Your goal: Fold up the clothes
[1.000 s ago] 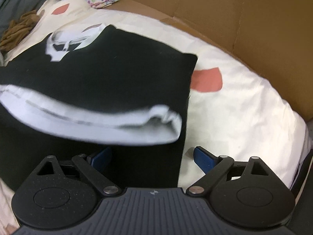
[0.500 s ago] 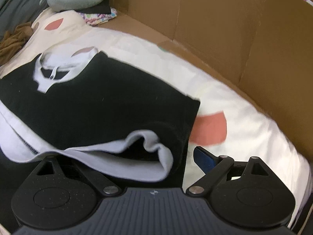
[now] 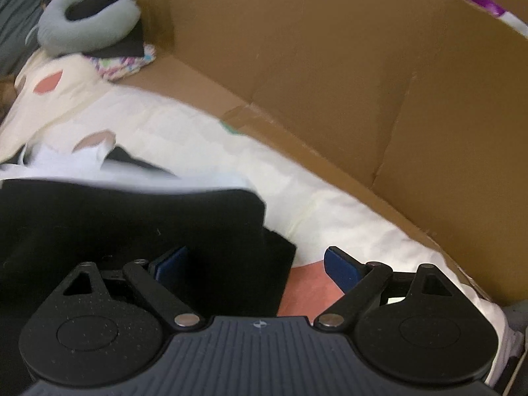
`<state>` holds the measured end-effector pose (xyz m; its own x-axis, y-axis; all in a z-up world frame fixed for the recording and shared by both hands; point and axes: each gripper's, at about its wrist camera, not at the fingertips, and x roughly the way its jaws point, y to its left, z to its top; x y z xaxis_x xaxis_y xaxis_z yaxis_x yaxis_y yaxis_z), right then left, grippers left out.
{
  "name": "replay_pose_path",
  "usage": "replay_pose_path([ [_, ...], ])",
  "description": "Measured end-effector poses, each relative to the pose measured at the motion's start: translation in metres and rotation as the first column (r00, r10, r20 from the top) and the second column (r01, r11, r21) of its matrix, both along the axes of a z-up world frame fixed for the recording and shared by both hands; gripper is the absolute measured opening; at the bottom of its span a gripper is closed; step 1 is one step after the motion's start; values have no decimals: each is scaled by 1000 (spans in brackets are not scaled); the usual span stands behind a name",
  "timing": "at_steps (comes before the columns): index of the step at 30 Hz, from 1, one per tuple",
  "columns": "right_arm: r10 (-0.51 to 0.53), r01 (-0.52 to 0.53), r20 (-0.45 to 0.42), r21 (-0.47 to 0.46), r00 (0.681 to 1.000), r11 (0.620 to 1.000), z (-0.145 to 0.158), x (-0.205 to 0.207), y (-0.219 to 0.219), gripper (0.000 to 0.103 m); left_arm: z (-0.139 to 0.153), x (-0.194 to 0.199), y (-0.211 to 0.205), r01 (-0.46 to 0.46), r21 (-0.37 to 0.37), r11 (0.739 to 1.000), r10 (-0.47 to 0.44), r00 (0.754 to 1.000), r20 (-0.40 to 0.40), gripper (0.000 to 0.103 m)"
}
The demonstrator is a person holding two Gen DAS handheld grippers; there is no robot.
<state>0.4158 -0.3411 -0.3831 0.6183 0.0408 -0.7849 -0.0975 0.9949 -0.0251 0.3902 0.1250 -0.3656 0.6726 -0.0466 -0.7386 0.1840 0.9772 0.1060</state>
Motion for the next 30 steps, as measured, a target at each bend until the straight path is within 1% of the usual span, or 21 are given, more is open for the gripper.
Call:
replay_pose_path([
  [3,1,-2,8,41,1000,999,5,-4,-3,87,1,-6,1,16,-18,1000,-16,1000,-1,87],
  [5,10,-11,7,68,1000,998,6,-8,-4,80,-1,-10,3,30,-28,999,-31,1000,-7,84],
  [6,14,-14,0,80,1000,997,5,-8,-3,78,-3,-12,4,39,-31,999,-39,999,-12,79],
  [7,19,-18,-7,91,1000,996,4,-8,-2,71,-4,-13,4,45,-33,998,-46,999,-17,75],
  [8,26,-25,-12,95,1000,995,2,-8,0,66,-6,-13,5,51,-42,998,-52,998,-20,74],
  [10,39,-38,-14,96,999,995,1,-9,3,60,-8,-13,7,59,-60,996,-61,998,-24,71],
  [12,43,-42,-17,97,999,994,-1,-7,6,58,-11,-11,8,58,-72,996,-61,998,-29,71],
  [13,42,-40,-19,98,999,994,-2,-5,7,56,-13,-9,8,53,-72,996,-55,998,-31,71],
  [14,39,-37,-23,100,999,994,-4,-4,7,51,-15,-7,9,48,-75,996,-50,998,-33,70],
  [17,22,-18,-32,109,999,994,-8,3,3,49,-22,1,12,30,-97,995,-36,998,-55,67],
  [20,7,-3,-27,132,1000,991,-10,8,0,49,-28,6,14,15,-110,994,-22,998,-63,61],
  [21,4,-1,-25,135,1000,991,-11,9,-1,49,-30,7,14,18,-110,994,-25,998,-64,57],
  [23,-2,5,-19,130,1000,991,-12,12,-1,49,-32,7,14,17,-112,994,-24,998,-60,53],
  [24,-3,6,-20,134,1000,991,-13,14,-1,49,-33,6,14,14,-114,993,-21,998,-56,46],
  [25,-3,6,-21,139,1000,990,-14,15,-1,49,-34,5,16,13,-122,992,-20,998,-54,37],
  [26,-2,5,-23,145,1000,989,-15,17,-1,41,-34,5,17,12,-130,991,-19,998,-53,33],
  [27,0,4,-25,150,1000,989,-16,18,-1,38,-33,4,18,15,-139,990,-22,999,-49,28],
  [28,0,4,-23,152,1000,988,-16,19,-2,28,-31,2,19,18,-139,990,-24,999,-41,23],
  [29,3,0,-18,161,1000,987,-16,19,-3,20,-29,0,20,20,-138,990,-25,999,-32,22],
  [30,6,-4,-13,169,1000,986,-15,19,-4,19,-25,-3,20,14,-136,991,-16,1000,-15,20],
])
